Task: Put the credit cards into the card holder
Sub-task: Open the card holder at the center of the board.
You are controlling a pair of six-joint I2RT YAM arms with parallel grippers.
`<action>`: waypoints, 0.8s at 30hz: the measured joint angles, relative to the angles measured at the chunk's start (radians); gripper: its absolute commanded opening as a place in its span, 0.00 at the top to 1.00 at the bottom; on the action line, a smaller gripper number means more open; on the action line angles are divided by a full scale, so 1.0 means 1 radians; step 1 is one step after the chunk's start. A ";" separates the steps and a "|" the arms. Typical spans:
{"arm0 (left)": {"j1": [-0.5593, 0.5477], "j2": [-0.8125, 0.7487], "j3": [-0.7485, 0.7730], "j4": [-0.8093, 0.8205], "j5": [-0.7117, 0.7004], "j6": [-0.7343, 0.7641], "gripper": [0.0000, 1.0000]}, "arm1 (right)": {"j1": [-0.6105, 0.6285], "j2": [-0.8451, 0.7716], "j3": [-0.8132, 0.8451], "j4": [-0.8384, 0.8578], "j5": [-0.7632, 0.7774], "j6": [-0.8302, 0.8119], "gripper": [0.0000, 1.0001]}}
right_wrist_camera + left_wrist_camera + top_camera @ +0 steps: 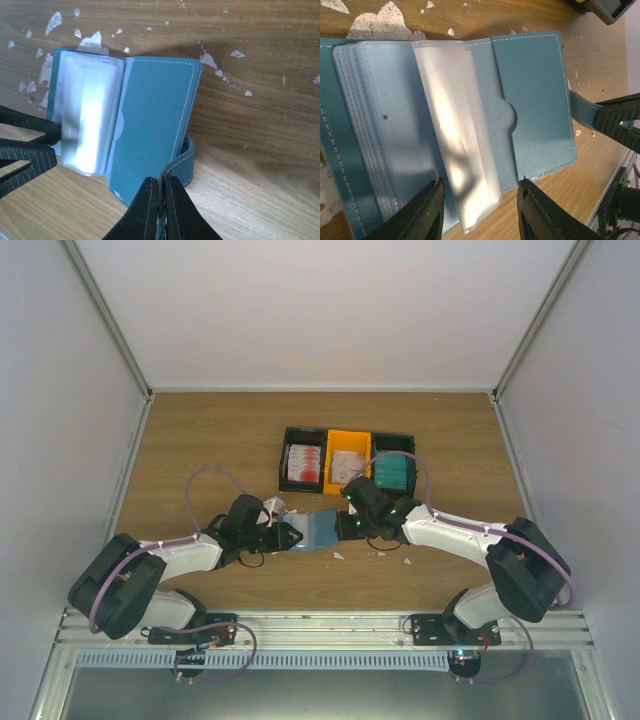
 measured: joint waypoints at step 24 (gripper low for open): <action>-0.043 0.222 0.069 0.268 0.208 0.083 0.75 | 0.001 0.005 -0.032 0.011 0.122 -0.019 0.63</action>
